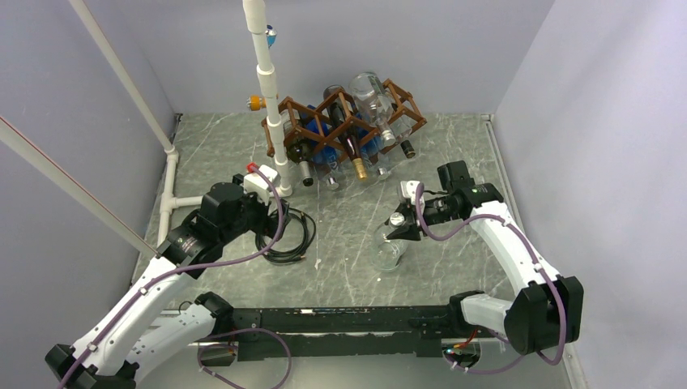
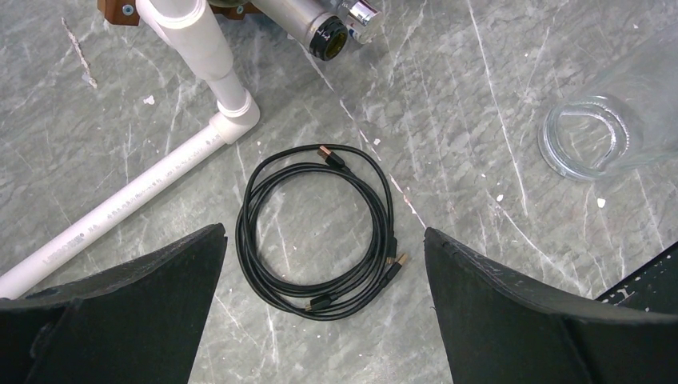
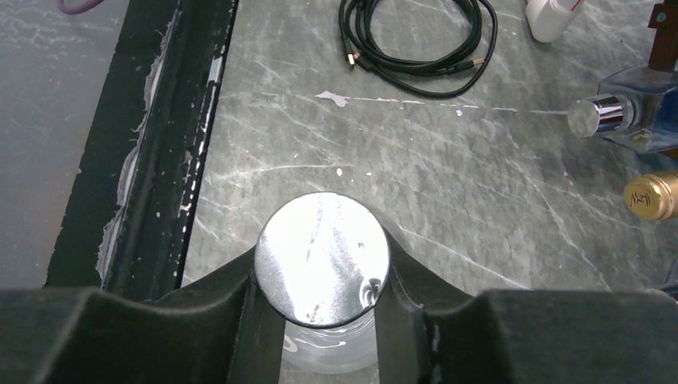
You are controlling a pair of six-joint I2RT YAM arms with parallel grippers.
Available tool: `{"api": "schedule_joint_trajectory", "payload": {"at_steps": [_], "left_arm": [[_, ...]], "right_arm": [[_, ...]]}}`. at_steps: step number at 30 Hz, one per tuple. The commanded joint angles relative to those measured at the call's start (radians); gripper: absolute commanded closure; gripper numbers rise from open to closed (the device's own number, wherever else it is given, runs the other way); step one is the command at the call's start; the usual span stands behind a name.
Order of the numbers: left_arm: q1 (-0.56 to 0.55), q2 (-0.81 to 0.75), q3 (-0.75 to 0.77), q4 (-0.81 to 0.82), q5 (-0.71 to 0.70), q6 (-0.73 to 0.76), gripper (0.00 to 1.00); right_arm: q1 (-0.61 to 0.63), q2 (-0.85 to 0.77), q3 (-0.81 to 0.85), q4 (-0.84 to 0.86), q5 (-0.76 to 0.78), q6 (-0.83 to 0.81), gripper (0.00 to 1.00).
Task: Take the wine bottle off the wine rack
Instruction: Move the wine bottle to the corner of the board.
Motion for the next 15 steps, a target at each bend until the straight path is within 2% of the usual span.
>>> {"api": "schedule_joint_trajectory", "payload": {"at_steps": [1, 5, 7, 11, 15], "left_arm": [[0.007, -0.010, -0.005, 0.026, 0.014, 0.005, 0.00], [0.010, -0.011, -0.006, 0.028, 0.014, 0.005, 0.01], [0.012, -0.015, -0.006, 0.028, 0.014, 0.003, 0.00], [0.026, -0.037, -0.018, 0.055, 0.071, 0.005, 0.01], [0.054, -0.057, -0.032, 0.082, 0.103, 0.005, 0.01]], "right_arm": [[0.003, -0.024, 0.005, 0.023, -0.051, -0.002, 0.71], [-0.003, -0.042, 0.009, 0.046, -0.042, 0.045, 0.91], [-0.012, -0.055, 0.013, 0.078, -0.024, 0.111, 0.97], [-0.041, -0.069, 0.056, 0.076, 0.003, 0.199, 1.00], [-0.082, -0.096, 0.054, 0.071, -0.007, 0.204, 1.00]]}}
